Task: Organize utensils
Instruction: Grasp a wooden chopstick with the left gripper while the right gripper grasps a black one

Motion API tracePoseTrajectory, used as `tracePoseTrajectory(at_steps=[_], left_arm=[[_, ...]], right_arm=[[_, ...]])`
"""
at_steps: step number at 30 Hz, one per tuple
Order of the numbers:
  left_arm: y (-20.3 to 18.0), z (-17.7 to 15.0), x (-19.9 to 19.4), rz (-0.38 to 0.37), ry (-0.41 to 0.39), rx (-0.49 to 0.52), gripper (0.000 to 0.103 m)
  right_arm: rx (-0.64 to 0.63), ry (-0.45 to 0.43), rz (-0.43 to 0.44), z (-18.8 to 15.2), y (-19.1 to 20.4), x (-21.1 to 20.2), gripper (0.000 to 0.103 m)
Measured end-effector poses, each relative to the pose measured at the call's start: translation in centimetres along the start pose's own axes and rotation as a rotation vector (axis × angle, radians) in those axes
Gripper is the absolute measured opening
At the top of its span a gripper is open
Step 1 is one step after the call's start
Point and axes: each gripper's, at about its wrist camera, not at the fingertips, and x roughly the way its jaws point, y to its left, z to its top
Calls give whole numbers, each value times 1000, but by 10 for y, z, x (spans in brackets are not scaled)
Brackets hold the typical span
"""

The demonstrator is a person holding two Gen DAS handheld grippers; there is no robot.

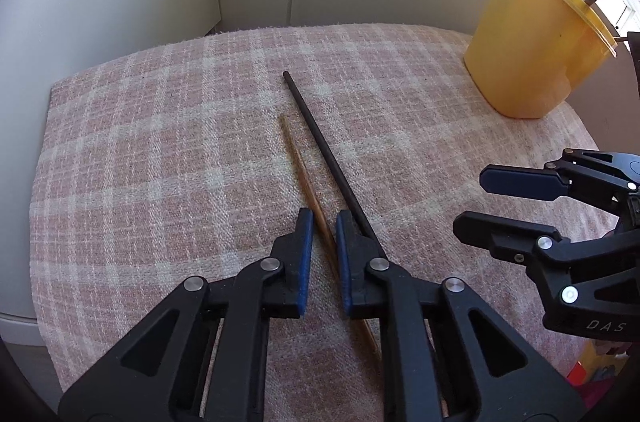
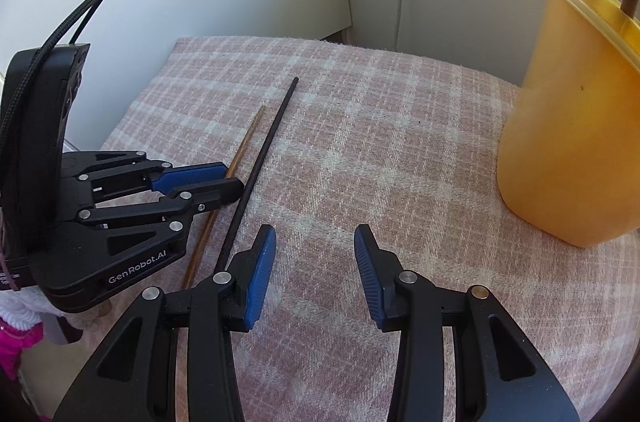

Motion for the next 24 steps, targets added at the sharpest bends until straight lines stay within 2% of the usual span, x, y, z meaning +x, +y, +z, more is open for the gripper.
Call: tracePoseTrajectory(at_steps=[5,8,16,21,24], left_arm=[[15,-1,-2,1,1,-15,6],[23,-3,-4,16,7,-27,5],[39,-13,-13,-5,4,-86,5],[46,-18,-18,-8,2,-90,5],[49,-20,-22,-9,1,-91,5]], right_arm=[[-8,13,9,5,6,7,39],[-31,24,9,9,12,12,39],[-40,89,39,27,25,37,39],[-53,106,15,35,32,52,39],[-82,112,-18,38,37,57,29]])
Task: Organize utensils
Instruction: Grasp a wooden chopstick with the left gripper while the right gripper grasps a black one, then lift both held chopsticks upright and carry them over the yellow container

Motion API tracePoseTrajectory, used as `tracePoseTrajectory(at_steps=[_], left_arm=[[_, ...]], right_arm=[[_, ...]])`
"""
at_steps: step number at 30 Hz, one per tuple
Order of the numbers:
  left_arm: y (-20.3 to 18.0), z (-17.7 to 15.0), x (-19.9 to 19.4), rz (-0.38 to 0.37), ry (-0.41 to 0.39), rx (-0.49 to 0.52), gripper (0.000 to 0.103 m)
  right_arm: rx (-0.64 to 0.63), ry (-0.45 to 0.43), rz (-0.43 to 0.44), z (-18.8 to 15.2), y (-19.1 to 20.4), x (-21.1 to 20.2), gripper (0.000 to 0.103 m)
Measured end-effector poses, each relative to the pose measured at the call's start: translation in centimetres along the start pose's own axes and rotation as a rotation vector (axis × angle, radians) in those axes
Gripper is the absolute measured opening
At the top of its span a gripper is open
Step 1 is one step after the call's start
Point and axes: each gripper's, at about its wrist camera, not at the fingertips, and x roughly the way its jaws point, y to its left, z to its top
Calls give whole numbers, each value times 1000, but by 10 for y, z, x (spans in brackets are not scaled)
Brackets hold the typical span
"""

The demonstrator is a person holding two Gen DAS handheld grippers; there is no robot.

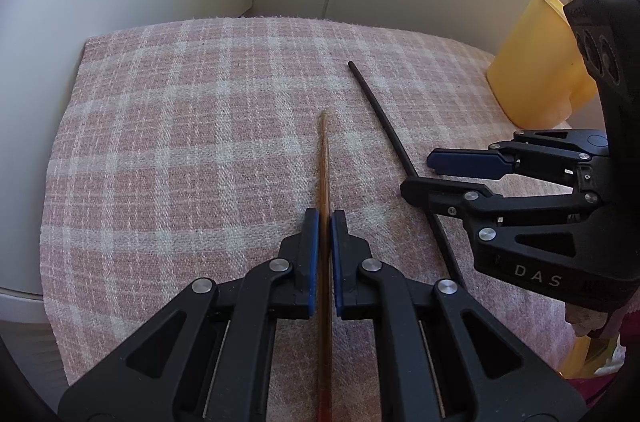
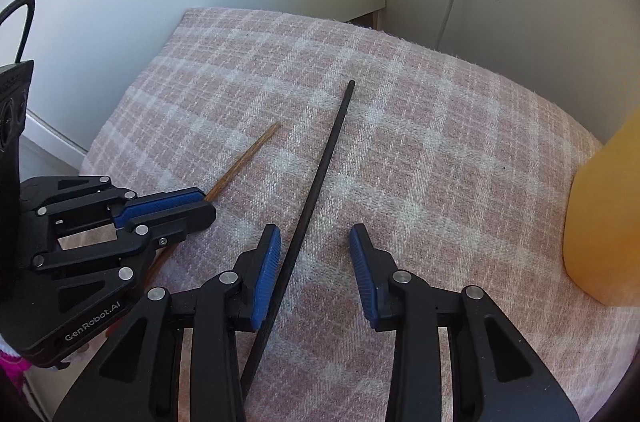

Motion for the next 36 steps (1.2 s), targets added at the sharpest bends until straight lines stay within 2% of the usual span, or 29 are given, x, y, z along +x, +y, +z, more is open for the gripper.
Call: tracePoseTrajectory(at_steps=[2,7,19,23,28,36], left_arm=[[4,-2,-3,-7,-4,-9,5],[13,-8,-13,-28,-20,-41,4],[4,-21,-38,-109,-101,-68,4],[0,-18,-42,-143,-126,-85,4],[-16,-12,-54,-151,-190,-69,4],[-51,5,-73,-191,-287,-21,4]], right_arm=[[-21,1,-14,1,2,1,25],[-10,-5,-2,1,0,0,8],[76,-50,51,-24,-19,-28,5],[87,-103,47,-36,-27,-48,5],[77,-199,-3,-55,-36,-79,5],[131,-319,-45,-84,-60,-123,5]])
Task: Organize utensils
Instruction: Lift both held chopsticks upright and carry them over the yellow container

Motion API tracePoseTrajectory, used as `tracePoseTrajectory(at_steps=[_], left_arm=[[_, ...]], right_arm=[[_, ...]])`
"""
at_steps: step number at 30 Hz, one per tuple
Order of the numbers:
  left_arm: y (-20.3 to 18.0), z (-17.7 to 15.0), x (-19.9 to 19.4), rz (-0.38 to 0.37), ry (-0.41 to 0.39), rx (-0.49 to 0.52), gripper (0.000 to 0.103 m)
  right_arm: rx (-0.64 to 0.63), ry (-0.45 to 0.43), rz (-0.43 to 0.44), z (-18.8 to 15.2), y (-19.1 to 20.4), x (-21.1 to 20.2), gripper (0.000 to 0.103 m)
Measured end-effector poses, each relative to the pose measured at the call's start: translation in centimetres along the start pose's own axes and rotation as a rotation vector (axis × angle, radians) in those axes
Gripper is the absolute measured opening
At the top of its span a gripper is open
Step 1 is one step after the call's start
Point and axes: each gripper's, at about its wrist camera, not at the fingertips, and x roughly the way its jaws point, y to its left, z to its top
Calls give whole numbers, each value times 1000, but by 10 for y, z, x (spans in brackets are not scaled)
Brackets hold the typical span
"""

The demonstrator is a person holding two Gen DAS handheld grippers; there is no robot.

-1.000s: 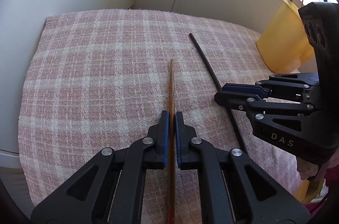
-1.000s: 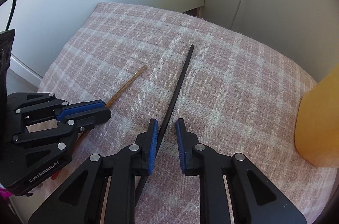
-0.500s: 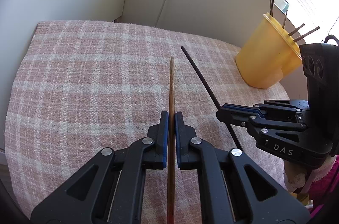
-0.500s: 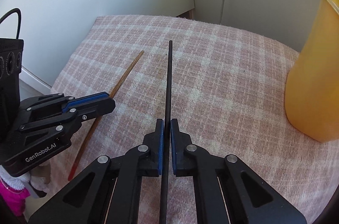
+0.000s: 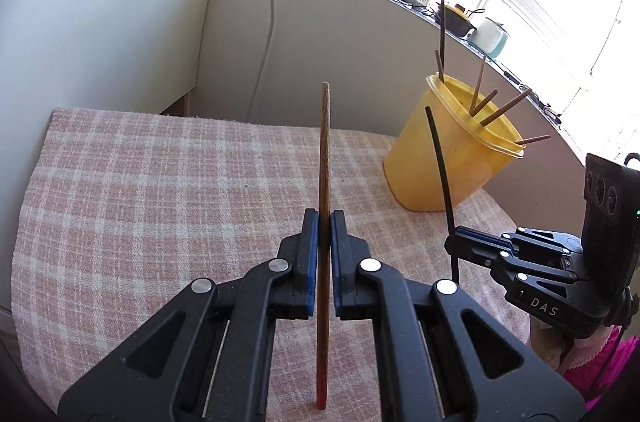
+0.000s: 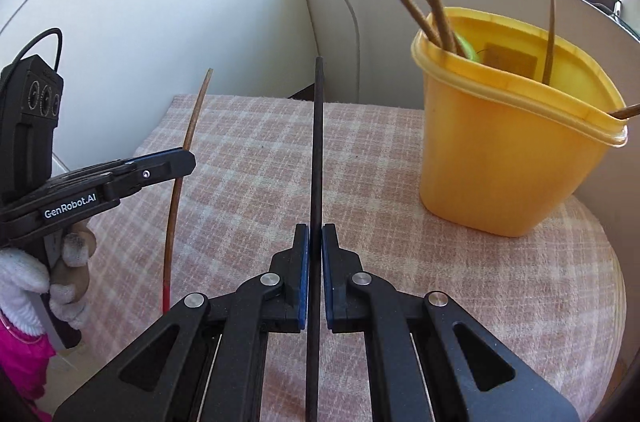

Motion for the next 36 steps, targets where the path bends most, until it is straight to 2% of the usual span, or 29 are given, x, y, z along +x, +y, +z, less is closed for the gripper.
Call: tracePoseTrajectory(at_steps=[7,11,26,36], left_arm=[[-45,20,-11,-51,-86,65,4],[-67,34,-13,-63,-123,117,4],[-102,75,-30,-101,-217,200,4],[-121,103,-52,-95,-299,259,4]], right_arm=[[-57,-125,-109,-8,-12,-47,5],[-55,-182,-137,-7,-15,-67,5],[-18,-296,-170,7,-31,-104,4],[-31,-369,-122,32,-34,-143,4]])
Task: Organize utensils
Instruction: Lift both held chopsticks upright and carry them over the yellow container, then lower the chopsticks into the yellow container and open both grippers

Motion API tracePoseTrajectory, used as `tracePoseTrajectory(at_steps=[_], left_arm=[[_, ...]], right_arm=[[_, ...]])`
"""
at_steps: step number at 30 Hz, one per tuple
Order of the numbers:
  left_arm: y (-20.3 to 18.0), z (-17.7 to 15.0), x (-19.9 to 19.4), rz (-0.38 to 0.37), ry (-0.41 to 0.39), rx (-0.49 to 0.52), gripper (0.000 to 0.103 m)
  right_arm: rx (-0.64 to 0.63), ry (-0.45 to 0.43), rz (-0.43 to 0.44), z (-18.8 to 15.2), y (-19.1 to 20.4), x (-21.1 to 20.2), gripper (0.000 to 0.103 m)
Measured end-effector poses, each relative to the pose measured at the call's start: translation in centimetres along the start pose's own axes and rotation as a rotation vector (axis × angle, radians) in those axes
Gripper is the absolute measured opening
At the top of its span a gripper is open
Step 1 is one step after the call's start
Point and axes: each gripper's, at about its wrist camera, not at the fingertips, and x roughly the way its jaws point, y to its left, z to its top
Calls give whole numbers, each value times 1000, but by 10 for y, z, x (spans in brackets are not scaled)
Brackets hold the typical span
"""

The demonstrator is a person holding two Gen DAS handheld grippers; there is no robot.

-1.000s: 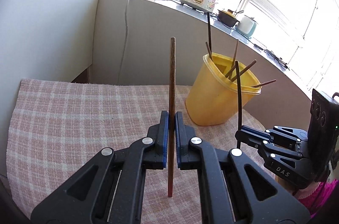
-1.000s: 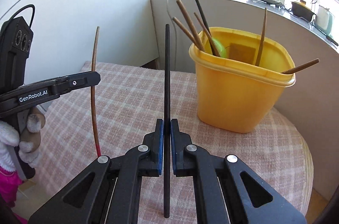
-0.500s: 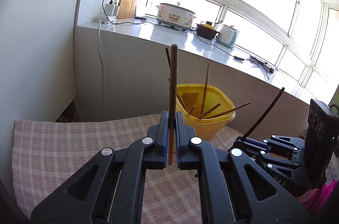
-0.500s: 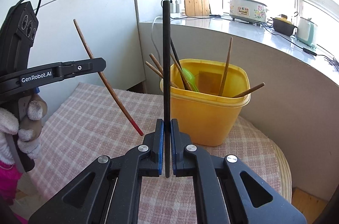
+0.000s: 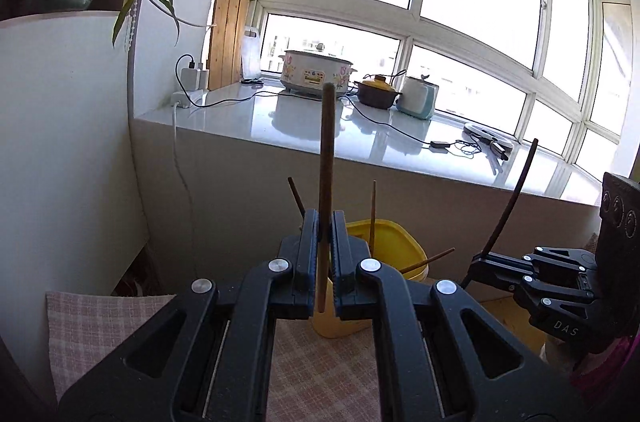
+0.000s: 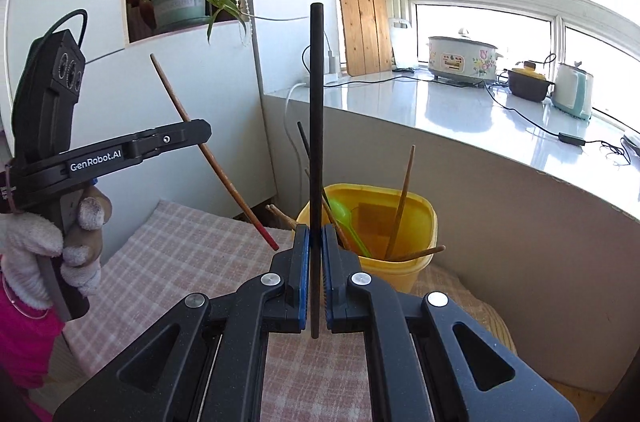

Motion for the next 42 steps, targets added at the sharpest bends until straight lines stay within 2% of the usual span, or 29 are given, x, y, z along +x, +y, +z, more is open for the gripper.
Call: tracePoseTrajectory(at_steps=[8,12,18,28,33,42], left_arm=[[-11,19,6,-4,-28,29,4],[-15,25,15,-13,-26,33,4],[-25,35,36,-38,-7,48,4],[-37,17,70,-67,79,44,4],[-43,10,74,-62,99,68,4],[-49,2,77,-43,122,98,4]], right_arm=[[-34,-102,-34,30,0,-21,4],[-34,-112,-38,37,-2,-17,4],[-7,-56,-30,31,-11,-1,4],[24,39,-48,8,-30,12,4],[34,75,-60,-2,-36,18,18],[45,134,-75,-16,-36,32,18]])
